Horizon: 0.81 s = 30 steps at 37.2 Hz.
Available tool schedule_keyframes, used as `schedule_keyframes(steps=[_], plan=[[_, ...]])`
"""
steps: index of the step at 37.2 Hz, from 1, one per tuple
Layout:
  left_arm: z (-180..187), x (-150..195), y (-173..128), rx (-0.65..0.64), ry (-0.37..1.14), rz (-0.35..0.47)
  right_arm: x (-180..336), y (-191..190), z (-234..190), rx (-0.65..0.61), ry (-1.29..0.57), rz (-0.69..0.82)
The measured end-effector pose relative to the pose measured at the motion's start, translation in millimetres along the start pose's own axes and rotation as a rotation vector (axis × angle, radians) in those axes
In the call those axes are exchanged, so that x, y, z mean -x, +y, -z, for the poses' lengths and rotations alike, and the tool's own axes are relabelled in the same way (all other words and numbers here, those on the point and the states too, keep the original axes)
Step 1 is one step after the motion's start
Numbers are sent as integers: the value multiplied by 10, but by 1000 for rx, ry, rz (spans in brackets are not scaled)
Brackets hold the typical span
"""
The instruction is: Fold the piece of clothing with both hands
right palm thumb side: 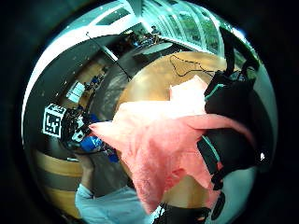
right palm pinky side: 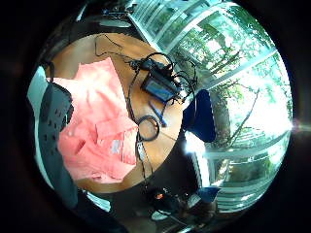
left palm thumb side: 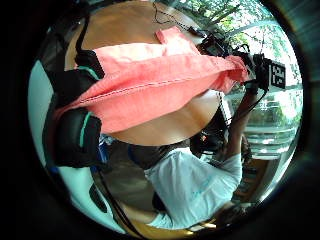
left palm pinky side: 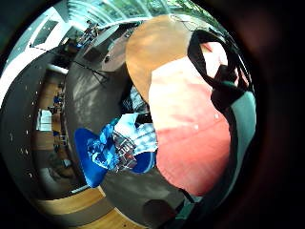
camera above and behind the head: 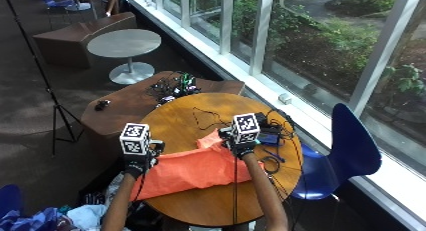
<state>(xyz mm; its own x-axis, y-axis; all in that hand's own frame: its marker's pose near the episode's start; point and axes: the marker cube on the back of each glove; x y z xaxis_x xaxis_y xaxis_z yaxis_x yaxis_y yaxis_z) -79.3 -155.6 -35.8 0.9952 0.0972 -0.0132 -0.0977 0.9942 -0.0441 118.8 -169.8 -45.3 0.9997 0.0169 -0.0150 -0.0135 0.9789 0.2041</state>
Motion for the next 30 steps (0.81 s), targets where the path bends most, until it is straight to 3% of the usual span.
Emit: schedule_keyframes(steps=[9,13,18,23,27,30], plan=[[-705,172,-915,183,-23,112,118,-654,-1040,-40,71,-139],[-941,165,-1044,180,-50,133,116,-780,-1291,-34,150,-155],[-984,167,-1006,111,-88,174,49,-768,-1266,-69,146,-187],[-845,143,-785,-38,-120,202,-88,-417,-1073,-60,18,-264],[-811,41,-550,-205,-143,186,-211,183,-951,12,-159,-368],[-896,-87,-378,-255,-179,157,-261,635,-899,61,-224,-458]])
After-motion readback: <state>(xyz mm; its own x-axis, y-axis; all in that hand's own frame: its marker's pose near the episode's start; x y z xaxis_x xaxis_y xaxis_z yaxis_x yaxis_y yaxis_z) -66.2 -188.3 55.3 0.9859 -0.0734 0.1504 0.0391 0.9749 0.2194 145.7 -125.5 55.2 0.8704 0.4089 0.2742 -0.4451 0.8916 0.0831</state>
